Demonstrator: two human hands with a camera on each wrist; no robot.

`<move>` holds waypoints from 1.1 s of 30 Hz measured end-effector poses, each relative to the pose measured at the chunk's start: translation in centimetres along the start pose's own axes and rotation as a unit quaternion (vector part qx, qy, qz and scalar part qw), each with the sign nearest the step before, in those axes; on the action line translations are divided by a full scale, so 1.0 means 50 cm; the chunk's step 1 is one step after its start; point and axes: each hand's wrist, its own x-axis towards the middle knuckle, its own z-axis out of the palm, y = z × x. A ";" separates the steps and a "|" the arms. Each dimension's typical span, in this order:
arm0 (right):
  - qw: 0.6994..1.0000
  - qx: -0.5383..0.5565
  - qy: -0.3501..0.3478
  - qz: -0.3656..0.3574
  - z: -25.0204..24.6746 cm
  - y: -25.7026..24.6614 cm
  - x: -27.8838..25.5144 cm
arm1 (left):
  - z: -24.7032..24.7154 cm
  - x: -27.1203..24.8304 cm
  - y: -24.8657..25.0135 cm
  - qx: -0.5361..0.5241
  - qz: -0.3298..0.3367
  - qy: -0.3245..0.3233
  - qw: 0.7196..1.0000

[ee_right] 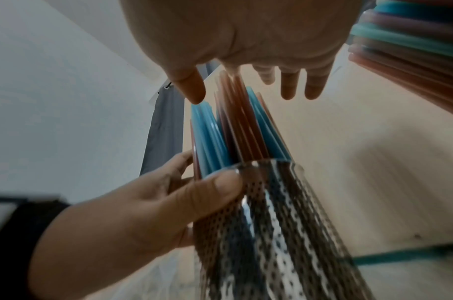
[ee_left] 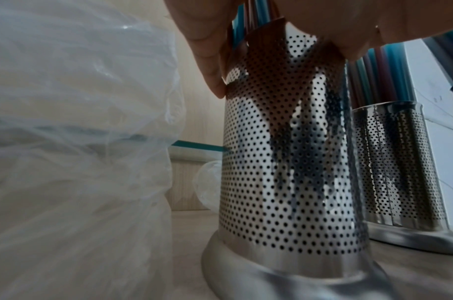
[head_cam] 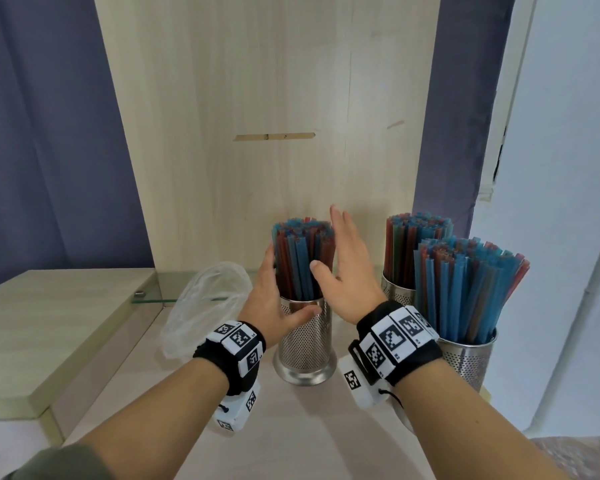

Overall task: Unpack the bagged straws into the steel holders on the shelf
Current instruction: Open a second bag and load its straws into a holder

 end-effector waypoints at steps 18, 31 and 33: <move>0.979 0.186 -0.007 0.081 0.031 0.009 -0.060 | -0.015 -0.031 0.019 -0.003 0.007 0.020 1.000; 0.939 0.274 -0.112 0.174 0.124 0.043 -0.112 | -0.065 -0.087 -0.010 -0.009 -0.109 0.017 0.994; 0.930 0.273 -0.133 0.205 0.117 0.040 -0.108 | -0.076 -0.093 -0.014 0.007 -0.108 0.026 0.994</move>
